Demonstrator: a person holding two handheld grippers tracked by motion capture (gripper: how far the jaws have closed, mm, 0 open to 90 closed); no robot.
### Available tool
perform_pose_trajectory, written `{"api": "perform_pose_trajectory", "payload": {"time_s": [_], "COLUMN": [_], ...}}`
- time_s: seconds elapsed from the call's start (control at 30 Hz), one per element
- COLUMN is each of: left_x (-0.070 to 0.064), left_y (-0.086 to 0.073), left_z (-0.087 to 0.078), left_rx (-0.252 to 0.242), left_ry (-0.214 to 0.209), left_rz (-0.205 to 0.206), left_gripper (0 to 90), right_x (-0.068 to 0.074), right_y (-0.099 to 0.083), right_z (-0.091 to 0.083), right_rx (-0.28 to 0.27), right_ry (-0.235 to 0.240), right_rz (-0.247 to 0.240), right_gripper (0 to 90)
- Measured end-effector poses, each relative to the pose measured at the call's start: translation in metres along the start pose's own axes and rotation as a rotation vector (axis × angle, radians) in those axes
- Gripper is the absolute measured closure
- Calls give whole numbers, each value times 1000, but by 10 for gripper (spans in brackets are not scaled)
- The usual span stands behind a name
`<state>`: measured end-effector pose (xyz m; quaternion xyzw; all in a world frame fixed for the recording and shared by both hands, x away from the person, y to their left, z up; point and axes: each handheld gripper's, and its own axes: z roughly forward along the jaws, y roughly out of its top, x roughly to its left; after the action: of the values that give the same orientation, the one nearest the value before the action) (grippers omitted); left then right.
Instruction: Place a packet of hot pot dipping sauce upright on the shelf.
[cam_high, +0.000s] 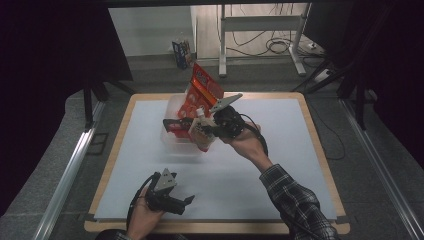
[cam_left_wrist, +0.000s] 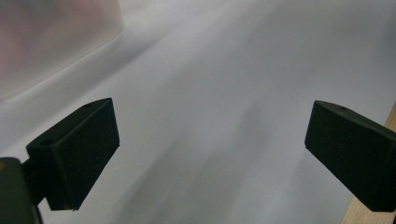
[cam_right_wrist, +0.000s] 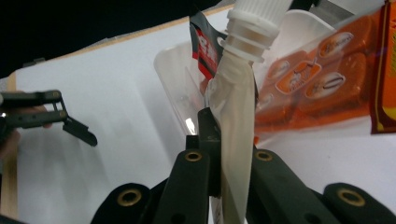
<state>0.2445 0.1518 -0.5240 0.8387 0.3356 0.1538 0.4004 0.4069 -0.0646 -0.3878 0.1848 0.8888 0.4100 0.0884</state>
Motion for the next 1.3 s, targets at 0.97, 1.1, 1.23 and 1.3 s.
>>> {"api": "perform_pose_trajectory", "payload": {"time_s": [0.97, 1.1, 1.23, 1.3], "left_x": [-2, -1, -2, -2], "left_y": [0, 0, 0, 0], "left_z": [1, 1, 1, 1], "left_rx": [15, 14, 16, 17], "left_ry": [-6, -5, -5, -5], "left_rz": [17, 18, 20, 21], "left_gripper": [29, 30, 30, 30], "right_x": [14, 17, 18, 17], "right_y": [17, 16, 18, 19], "right_z": [73, 78, 77, 75], "right_rx": [97, 87, 69, 63], "right_ry": [41, 48, 47, 42], "right_rz": [-24, -26, -25, -28], "right_gripper": [879, 837, 763, 724]}}
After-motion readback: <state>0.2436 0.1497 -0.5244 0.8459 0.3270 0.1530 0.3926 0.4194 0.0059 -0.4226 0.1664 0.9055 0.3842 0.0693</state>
